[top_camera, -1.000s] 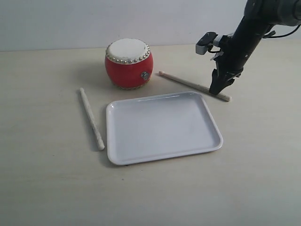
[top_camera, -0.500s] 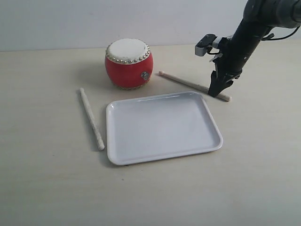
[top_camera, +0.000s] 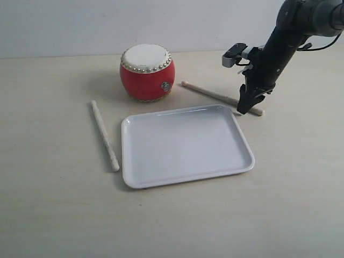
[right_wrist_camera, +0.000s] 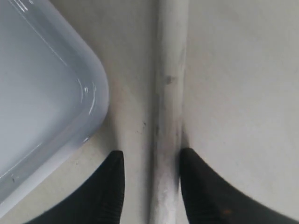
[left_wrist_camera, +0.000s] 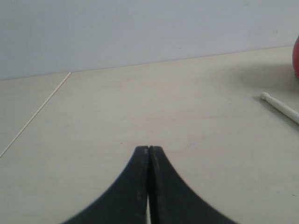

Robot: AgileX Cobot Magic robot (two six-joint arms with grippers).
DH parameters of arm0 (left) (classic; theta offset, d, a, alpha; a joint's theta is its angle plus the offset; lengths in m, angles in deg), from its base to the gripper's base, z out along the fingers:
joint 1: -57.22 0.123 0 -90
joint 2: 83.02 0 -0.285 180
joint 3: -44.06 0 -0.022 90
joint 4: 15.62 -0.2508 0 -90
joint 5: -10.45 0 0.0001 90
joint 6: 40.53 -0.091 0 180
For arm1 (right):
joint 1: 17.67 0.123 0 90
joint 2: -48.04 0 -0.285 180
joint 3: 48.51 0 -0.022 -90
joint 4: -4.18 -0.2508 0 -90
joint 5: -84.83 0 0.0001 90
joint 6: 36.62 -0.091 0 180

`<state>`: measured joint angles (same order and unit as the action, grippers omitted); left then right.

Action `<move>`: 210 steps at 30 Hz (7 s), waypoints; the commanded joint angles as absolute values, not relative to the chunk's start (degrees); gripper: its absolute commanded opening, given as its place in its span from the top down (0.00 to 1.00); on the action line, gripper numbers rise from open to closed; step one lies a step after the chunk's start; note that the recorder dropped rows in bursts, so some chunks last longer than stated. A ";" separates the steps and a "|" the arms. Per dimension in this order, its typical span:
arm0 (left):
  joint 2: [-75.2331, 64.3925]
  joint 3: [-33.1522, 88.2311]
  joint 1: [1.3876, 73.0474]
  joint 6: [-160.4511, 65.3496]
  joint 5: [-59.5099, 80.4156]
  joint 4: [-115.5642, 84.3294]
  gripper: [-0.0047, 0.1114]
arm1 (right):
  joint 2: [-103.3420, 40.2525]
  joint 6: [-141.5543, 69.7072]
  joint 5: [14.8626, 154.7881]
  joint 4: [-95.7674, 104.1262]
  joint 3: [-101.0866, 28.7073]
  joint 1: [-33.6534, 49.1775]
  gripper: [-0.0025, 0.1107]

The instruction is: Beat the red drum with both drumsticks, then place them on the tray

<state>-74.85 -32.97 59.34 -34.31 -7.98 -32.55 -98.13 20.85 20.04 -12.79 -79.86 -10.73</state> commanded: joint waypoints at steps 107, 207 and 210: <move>-74.52 -33.15 59.29 9.21 20.54 -17.31 0.96 | -36.54 23.22 23.19 -62.21 -21.92 6.71 0.98; -1.62 -6.49 55.97 -103.30 -59.51 84.33 0.35 | -50.98 18.13 29.97 -90.92 -21.92 16.65 0.98; -1.62 -6.49 55.97 -103.30 -59.51 84.33 0.35 | -50.98 17.06 31.54 -91.45 -21.92 18.40 0.98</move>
<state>-1.61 -6.30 55.97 -102.80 -58.97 83.60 -51.09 17.93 29.66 -89.90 -21.91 16.92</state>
